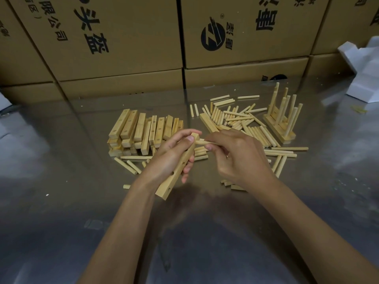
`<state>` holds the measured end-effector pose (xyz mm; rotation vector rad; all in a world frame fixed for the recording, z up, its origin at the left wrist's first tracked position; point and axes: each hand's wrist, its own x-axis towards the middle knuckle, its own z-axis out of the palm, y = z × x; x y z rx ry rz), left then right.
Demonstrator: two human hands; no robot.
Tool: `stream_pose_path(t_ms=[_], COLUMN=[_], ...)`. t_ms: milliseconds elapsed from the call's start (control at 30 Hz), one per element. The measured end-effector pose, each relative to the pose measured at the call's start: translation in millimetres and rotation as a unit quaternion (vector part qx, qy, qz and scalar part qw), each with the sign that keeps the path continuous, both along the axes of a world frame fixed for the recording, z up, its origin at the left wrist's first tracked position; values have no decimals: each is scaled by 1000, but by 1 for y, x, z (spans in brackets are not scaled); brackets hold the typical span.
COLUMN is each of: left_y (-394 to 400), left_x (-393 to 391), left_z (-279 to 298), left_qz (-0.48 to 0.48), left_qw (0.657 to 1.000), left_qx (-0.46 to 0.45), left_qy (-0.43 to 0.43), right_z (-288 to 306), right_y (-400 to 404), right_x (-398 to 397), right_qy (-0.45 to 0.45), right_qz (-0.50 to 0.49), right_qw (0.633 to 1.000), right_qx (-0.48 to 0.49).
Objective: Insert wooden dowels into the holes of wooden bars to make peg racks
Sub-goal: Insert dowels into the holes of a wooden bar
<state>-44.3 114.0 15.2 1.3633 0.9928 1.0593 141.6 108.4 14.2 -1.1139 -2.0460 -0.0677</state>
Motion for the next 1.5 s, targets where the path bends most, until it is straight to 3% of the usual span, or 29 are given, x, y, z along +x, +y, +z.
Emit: stream_pose_path(t_ms=[433,567,700,833,900,1033,1133,1333,1500], left_y=[-1,1,4,8,10,10,10,16,15], left_x=[5,9,1,-20,-28,-33,-32,-33,-34], left_z=[-4,-4,-5,-3,-3,-2,-1,-3,-4], left_qz=[9,33,87,202,255,293,291,292,285], left_qw=[1000,999,995,973,957,939,937,938,941], left_qx=[-5,-21,-42,-87,-110,-147,-155,-163,-159], left_qy=[-1,8,-5,-64,-80,-109,-118,-96,-91], right_z=[-14,-12,-1,-3,-12,-35,-38,-38,-25], right_y=[1,5,6,12,13,15,20,16,6], right_x=[-11,-6,-6,-3,-6,-28,-39,-34,-34], right_qy=[168,164,213,308,233,-13,-91,-97,54], right_qz=[-8,-16,-16,-54,-58,-12,-20,-13,69], right_qw=[982,978,967,940,957,985,982,980,975], right_qx=[-81,-124,-141,-135,-165,-173,-163,-173,-204])
